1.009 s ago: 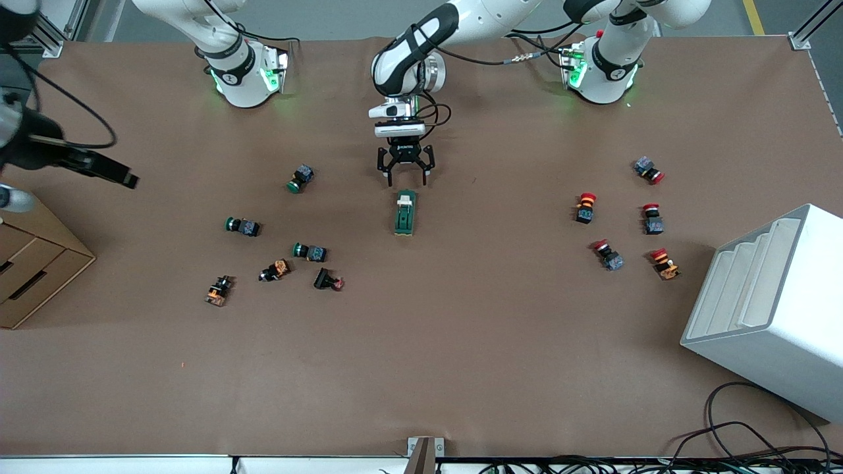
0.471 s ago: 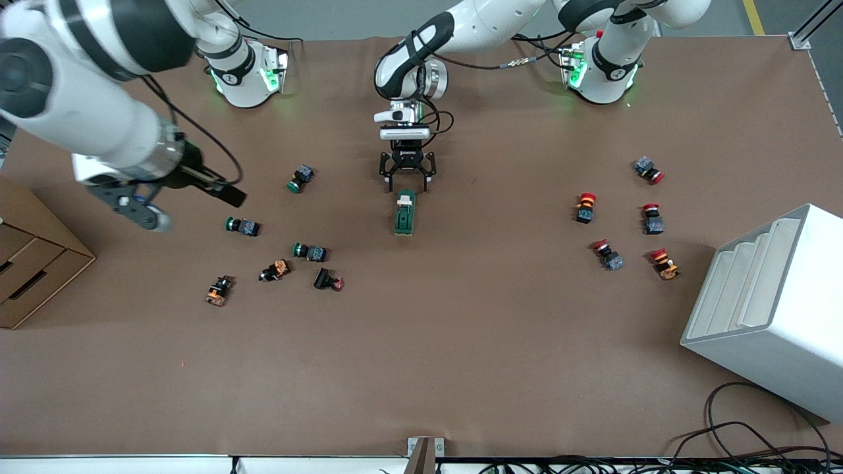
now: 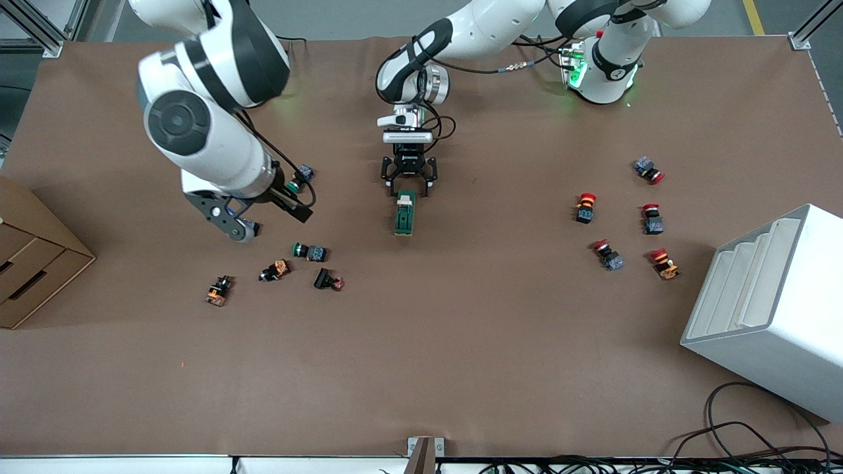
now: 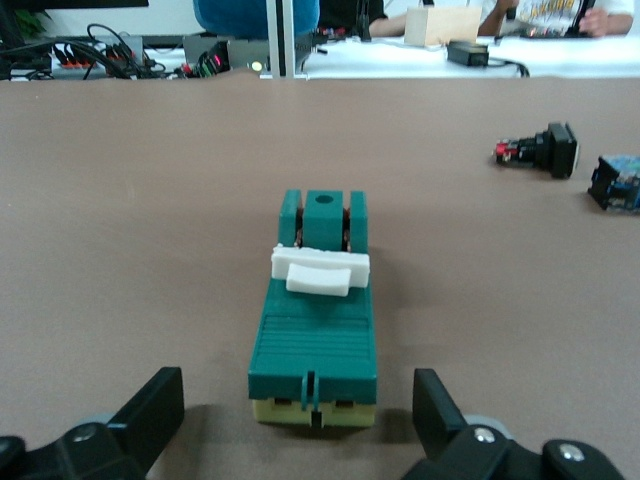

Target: Close load switch with both arms

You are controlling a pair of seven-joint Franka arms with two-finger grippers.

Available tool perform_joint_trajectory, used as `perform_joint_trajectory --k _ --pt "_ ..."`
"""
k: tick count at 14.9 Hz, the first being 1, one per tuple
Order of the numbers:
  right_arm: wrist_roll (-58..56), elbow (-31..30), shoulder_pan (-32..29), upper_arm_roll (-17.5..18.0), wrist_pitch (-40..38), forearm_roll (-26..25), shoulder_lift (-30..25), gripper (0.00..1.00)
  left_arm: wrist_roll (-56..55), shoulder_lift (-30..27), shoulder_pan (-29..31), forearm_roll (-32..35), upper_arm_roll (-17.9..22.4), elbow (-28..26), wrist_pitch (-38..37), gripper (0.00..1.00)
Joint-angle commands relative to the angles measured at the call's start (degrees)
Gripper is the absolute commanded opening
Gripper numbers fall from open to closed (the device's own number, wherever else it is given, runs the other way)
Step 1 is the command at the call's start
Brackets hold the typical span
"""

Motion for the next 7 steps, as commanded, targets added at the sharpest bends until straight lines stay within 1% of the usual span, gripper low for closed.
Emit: perform_joint_trajectory --k 1,2,4,7 --pt "5.6 -2.2 2.6 -0.5 4.7 0.3 1.5 1.00 -1.5 2.4 -1.0 1.4 0.6 1.7 -0.5 1.00" --pt "7.5 -2.2 3.5 -0.5 6.6 0.3 2.4 1.00 -1.4 2.7 -1.1 1.4 0.6 1.7 -0.5 1.00" --pt "9.0 -2.3 4.5 -0.4 8.1 0.3 4.3 1.00 -1.4 3.6 -1.8 1.5 0.6 1.7 -1.0 1.00" --pt "16.3 -2.3 8.3 -0.4 12.1 0.3 7.3 1.00 -1.3 4.6 -2.5 1.5 1.1 2.7 -1.4 1.00"
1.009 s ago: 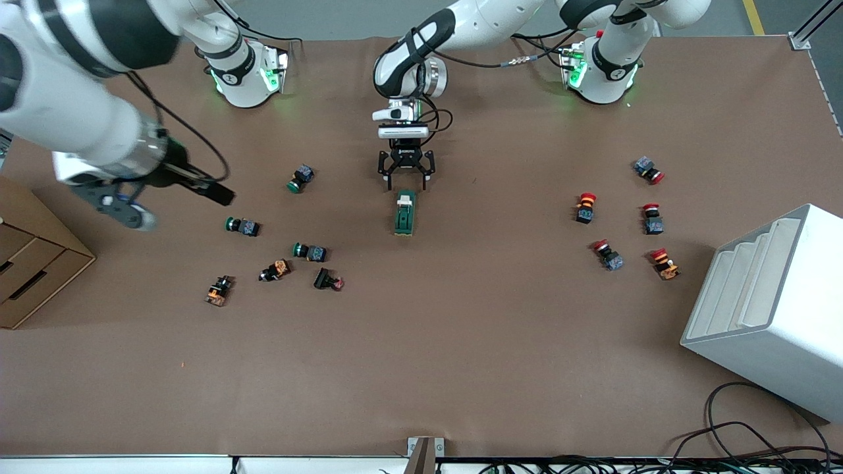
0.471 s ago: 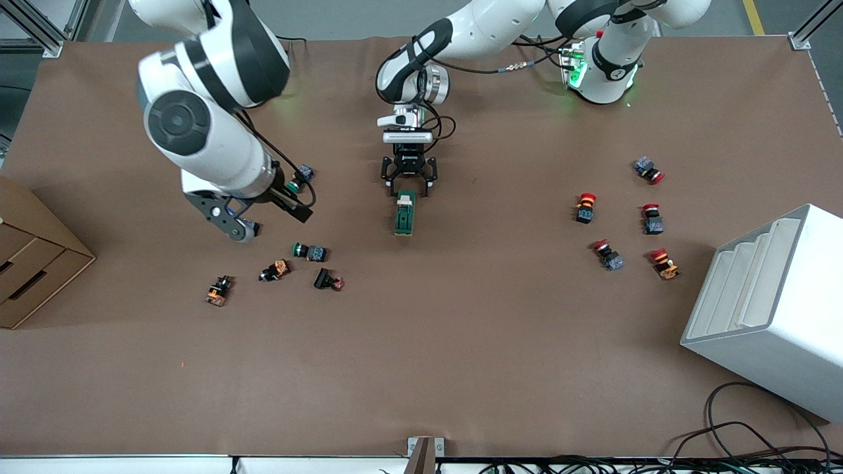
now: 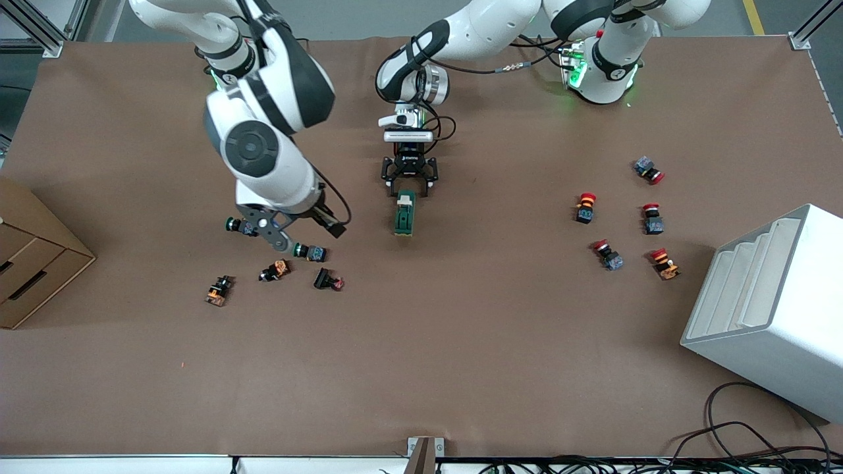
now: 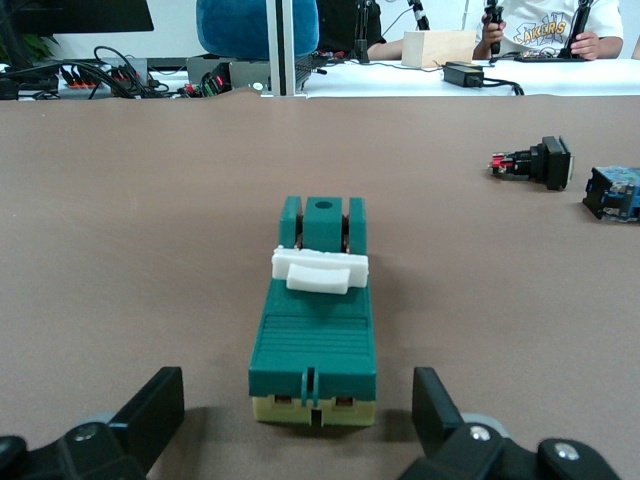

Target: Close load switch with both arms

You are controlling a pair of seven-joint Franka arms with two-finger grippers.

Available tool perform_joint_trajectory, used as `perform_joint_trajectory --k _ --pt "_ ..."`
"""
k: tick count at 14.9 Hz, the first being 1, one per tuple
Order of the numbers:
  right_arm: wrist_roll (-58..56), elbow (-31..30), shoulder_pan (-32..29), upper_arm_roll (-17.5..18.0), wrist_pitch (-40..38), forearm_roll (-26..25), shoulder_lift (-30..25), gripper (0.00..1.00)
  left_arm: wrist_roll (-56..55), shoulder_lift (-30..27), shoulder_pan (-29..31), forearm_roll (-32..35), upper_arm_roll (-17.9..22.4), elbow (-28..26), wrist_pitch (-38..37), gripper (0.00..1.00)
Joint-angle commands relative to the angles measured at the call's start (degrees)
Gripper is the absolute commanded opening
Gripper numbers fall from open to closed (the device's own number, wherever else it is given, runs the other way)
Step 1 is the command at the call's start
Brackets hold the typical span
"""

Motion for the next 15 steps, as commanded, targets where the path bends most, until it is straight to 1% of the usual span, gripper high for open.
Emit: perform_joint_trajectory --k 1,6,8,12,14,15 --pt "7.3 -0.6 4.5 -0.3 4.1 0.3 2.6 1.00 -0.8 3.6 -1.3 0.8 0.8 2.3 1.2 1.00" --pt "15.5 -0.7 12.9 -0.3 12.1 0.9 9.6 1.00 -0.8 4.1 -1.3 0.7 0.8 2.4 0.5 1.00" --pt "16.0 -1.0 14.6 -0.3 14.5 3.5 12.2 1.00 -0.8 4.1 -1.3 0.8 1.0 2.4 0.5 1.00" --pt "16.0 -6.0 17.0 0.2 21.4 4.4 12.3 1.00 -0.7 4.1 -1.3 0.8 1.0 2.4 0.5 1.00" --pt "15.9 -8.8 17.3 0.5 26.1 4.5 12.3 1.00 -0.7 4.1 -1.3 0.8 1.1 2.4 0.5 1.00" --pt "15.9 -9.5 17.4 0.9 27.2 4.5 12.3 1.00 -0.7 4.1 -1.3 0.8 1.1 2.4 0.5 1.00"
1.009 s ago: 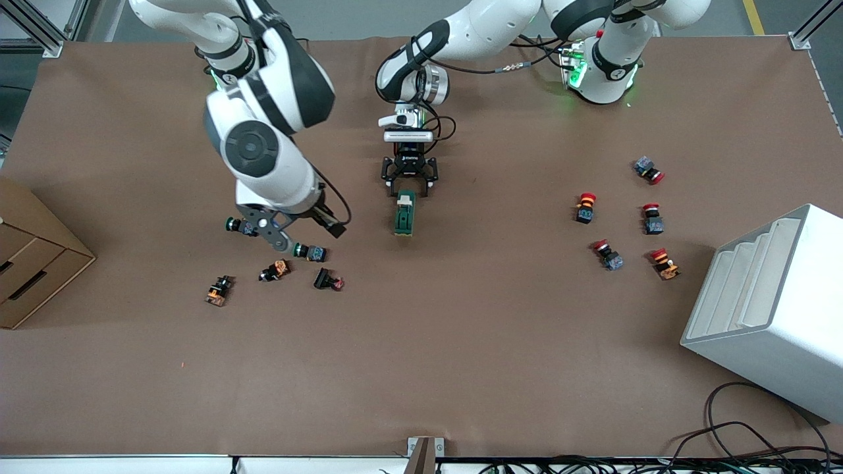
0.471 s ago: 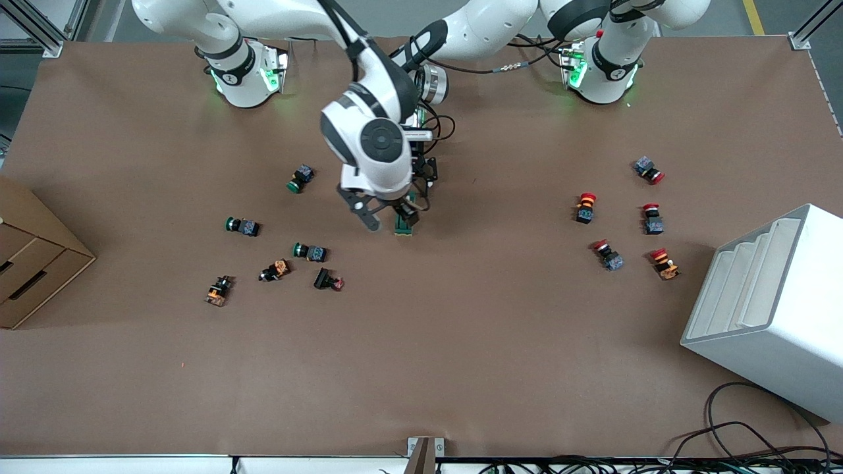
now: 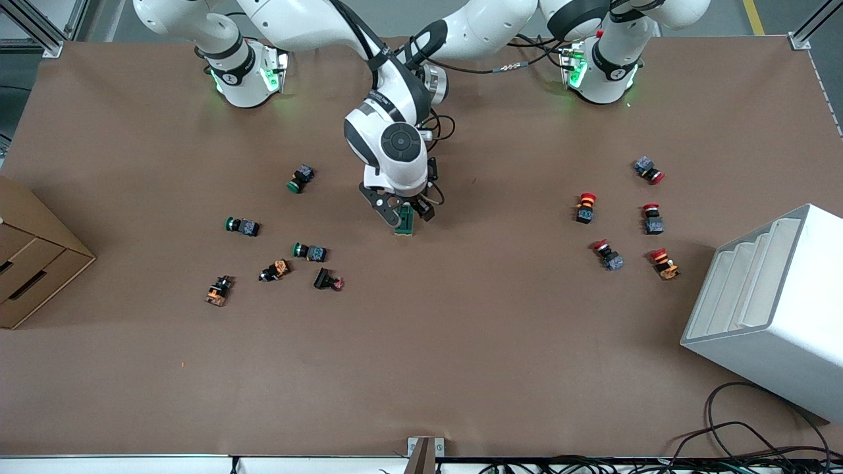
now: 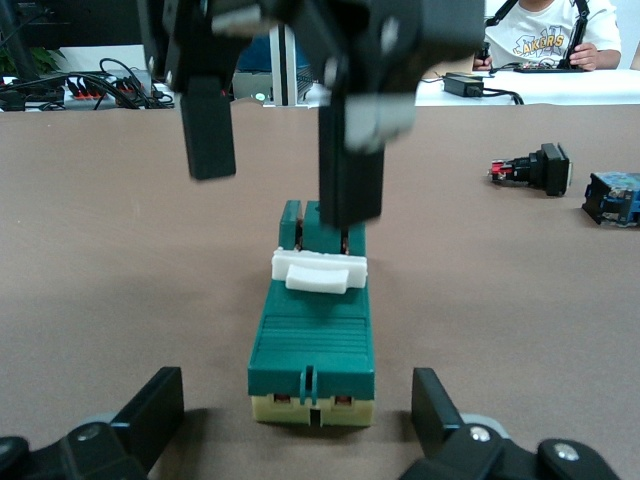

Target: Close load switch with both arms

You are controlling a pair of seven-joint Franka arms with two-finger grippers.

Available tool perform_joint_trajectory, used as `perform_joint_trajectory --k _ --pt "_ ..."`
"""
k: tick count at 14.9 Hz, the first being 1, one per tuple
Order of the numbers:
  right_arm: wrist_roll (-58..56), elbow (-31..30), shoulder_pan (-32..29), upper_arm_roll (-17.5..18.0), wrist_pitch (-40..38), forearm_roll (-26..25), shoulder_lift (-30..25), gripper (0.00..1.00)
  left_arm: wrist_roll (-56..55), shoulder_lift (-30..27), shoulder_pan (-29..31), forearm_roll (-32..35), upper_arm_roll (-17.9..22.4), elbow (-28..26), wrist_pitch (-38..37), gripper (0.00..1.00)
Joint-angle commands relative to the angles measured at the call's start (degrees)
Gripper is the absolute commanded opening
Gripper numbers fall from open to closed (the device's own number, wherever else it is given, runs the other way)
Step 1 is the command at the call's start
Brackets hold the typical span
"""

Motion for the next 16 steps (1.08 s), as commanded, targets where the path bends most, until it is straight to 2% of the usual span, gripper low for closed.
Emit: perform_joint_trajectory --k 1,10,16 --pt "0.3 -3.9 0.5 0.3 4.2 1.1 -1.4 1.00 -0.4 3.5 -0.4 0.7 0.5 1.9 1.6 1.00" --pt "0.3 -4.6 1.5 0.3 10.4 1.1 1.0 1.00 -0.5 3.6 -0.4 0.7 0.5 1.9 1.6 1.00" --pt "-0.5 -2.9 0.3 -0.1 10.5 0.9 0.8 1.00 -0.5 3.8 -0.4 0.7 0.5 1.9 1.6 1.00"
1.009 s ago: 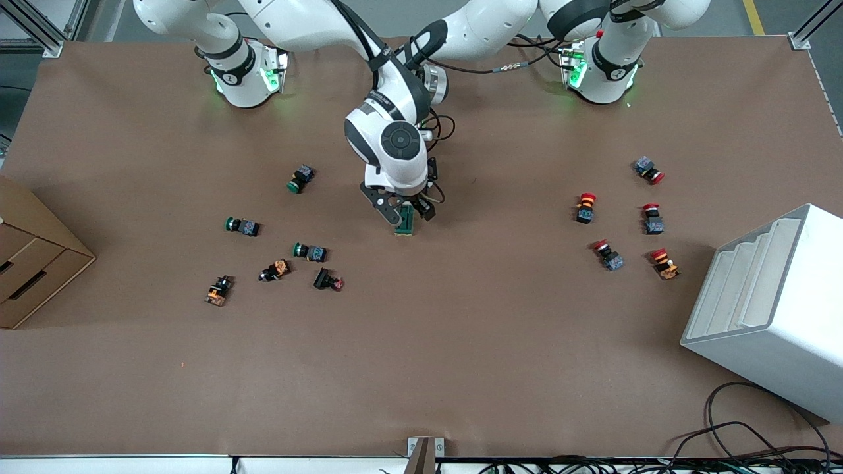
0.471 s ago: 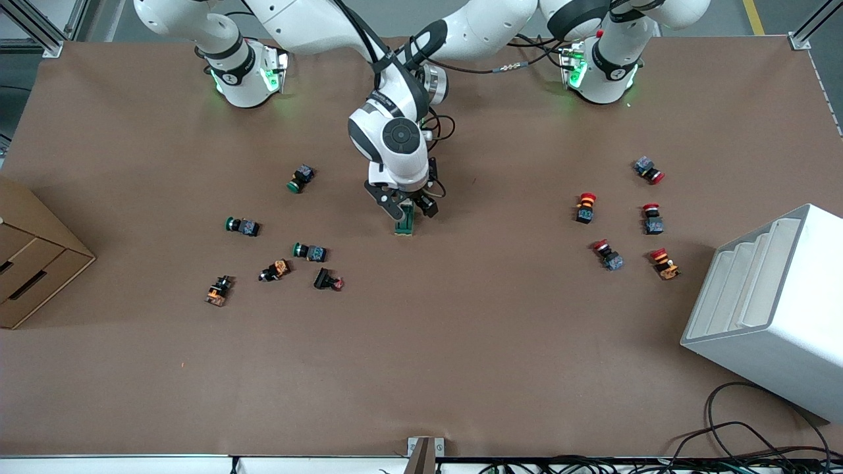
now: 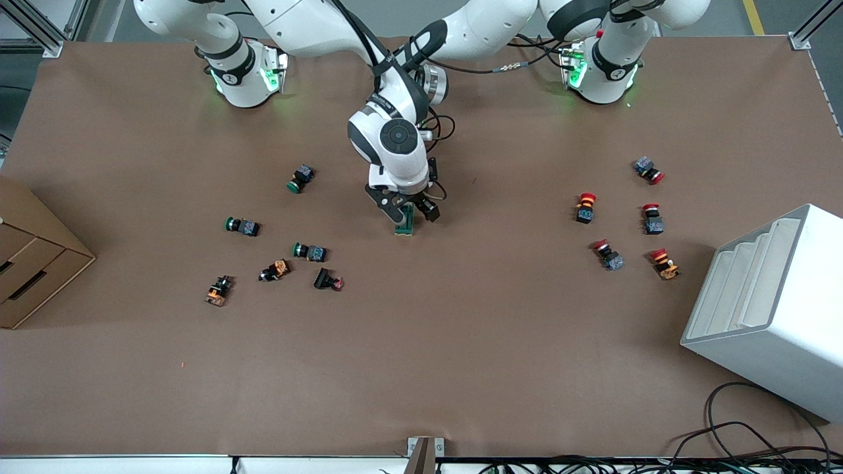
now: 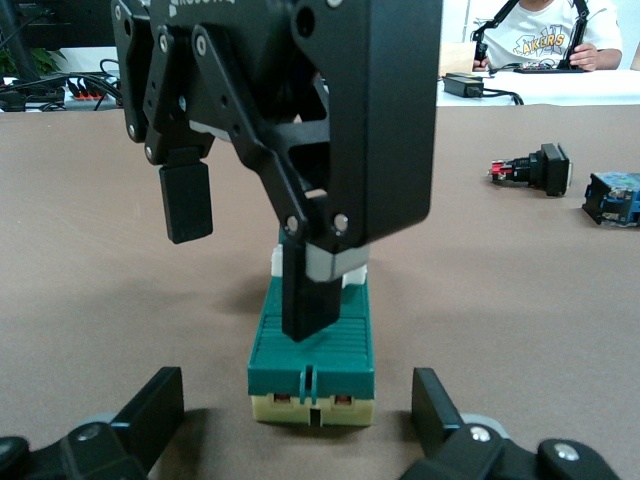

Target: Close load switch with both arms

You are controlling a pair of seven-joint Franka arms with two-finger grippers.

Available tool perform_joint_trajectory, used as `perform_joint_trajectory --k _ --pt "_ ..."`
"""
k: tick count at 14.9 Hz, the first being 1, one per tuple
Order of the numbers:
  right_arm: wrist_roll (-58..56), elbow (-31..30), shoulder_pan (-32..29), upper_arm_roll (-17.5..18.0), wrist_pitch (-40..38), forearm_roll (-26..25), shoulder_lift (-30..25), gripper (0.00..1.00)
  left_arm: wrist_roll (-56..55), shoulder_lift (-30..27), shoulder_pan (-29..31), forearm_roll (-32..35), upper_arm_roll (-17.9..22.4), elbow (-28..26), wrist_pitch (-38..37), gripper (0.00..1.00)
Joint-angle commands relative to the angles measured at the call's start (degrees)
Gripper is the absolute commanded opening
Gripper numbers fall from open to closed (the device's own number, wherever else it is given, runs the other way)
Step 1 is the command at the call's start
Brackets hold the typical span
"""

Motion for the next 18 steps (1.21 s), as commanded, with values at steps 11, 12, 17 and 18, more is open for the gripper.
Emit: perform_joint_trajectory --k 11,12,17,18 --pt "-5.1 4.6 -5.3 -0.3 0.3 0.2 -0.6 1.00 -0.4 3.8 -0.4 0.6 0.5 1.8 1.6 1.00" --pt "-5.3 5.1 -5.7 -0.3 0.3 0.2 -0.6 1.00 -0.3 3.8 -0.4 0.7 0.5 1.8 1.6 1.00" --pt "-5.8 7.2 -5.8 -0.3 0.4 0.2 1.9 1.00 -0.2 3.4 -0.3 0.7 0.5 1.9 1.7 1.00" --pt "-5.8 7.8 -5.8 -0.3 0.5 0.1 2.7 1.00 -0.2 3.4 -0.2 0.7 0.5 1.9 1.6 1.00"
